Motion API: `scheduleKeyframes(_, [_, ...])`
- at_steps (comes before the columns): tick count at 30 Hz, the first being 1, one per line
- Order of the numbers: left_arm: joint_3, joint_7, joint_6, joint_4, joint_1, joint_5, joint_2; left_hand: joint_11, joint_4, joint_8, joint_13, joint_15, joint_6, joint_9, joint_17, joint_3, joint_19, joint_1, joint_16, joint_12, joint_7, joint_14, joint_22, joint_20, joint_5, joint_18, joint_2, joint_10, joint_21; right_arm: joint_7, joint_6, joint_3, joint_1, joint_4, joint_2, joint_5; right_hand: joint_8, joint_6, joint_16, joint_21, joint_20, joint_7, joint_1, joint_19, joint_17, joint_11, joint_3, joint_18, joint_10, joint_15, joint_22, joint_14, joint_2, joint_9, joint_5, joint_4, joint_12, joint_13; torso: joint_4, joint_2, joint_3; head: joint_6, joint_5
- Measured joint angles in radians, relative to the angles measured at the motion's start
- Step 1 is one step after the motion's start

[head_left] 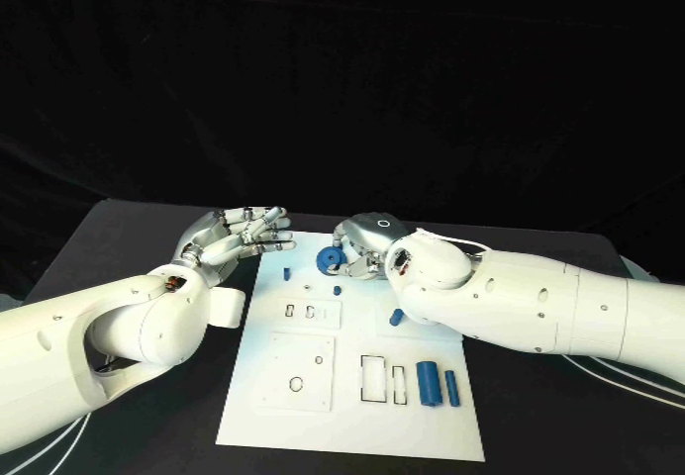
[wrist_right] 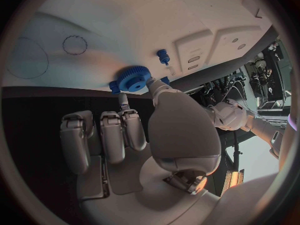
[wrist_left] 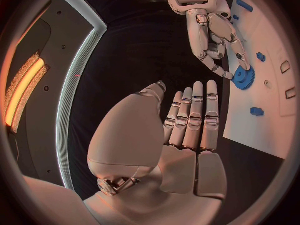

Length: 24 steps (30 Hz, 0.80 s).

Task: Assemble the parts on the task board

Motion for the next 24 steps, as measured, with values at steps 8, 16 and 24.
scheduleKeyframes(8, [0.000, -0.001, 0.000, 0.000, 0.000, 0.000, 0.000, 0.000, 0.000, 0.000, 0.000, 0.000, 0.000, 0.000, 0.000, 0.000, 0.000, 0.000, 0.000, 0.000, 0.000, 0.000, 0.000, 0.000, 0.000, 0.000, 0.000, 0.000, 0.000, 0.003, 0.009, 0.000, 0.000, 0.000, 0.000, 0.018, 0.000, 0.015, 0.004, 0.000, 0.000, -0.004, -0.013, 0.000, 0.000, 0.003, -0.004, 0.000, 0.003, 0.000, 0.000, 0.000, 0.013, 0.002, 0.008, 0.002, 0.006, 0.000, 0.0000, 0.000, 0.0000, -0.001, 0.000])
scheduleKeyframes(16, [0.000, -0.001, 0.000, 0.000, 0.000, 0.000, -0.001, 0.000, 0.000, 0.000, 0.000, 0.000, 0.000, 0.000, 0.000, 0.000, 0.000, 0.000, 0.000, 0.000, 0.000, 0.000, 0.000, 0.000, 0.000, 0.000, 0.000, 0.000, 0.000, 0.010, 0.019, 0.001, 0.002, -0.006, 0.004, 0.036, 0.000, 0.028, 0.004, 0.000, 0.000, -0.007, -0.030, 0.000, 0.000, 0.003, -0.004, 0.000, 0.003, 0.000, 0.001, 0.000, 0.030, 0.003, 0.013, 0.002, 0.006, 0.000, 0.0000, 0.000, 0.0001, -0.003, 0.000])
scheduleKeyframes(24, [0.000, -0.001, 0.000, 0.000, 0.000, 0.000, -0.001, 0.000, 0.000, 0.000, 0.000, 0.000, 0.000, 0.000, 0.001, 0.006, 0.000, 0.000, -0.004, -0.005, 0.000, 0.000, 0.000, 0.000, 0.000, 0.000, 0.000, 0.000, 0.000, 0.018, 0.021, 0.001, 0.003, -0.010, 0.003, 0.047, 0.000, 0.028, 0.004, 0.000, 0.000, -0.007, -0.034, 0.000, 0.000, 0.003, -0.004, 0.000, 0.003, 0.000, 0.001, 0.000, 0.034, 0.003, 0.013, 0.002, 0.006, 0.000, -0.0006, 0.000, -0.0002, -0.004, 0.001])
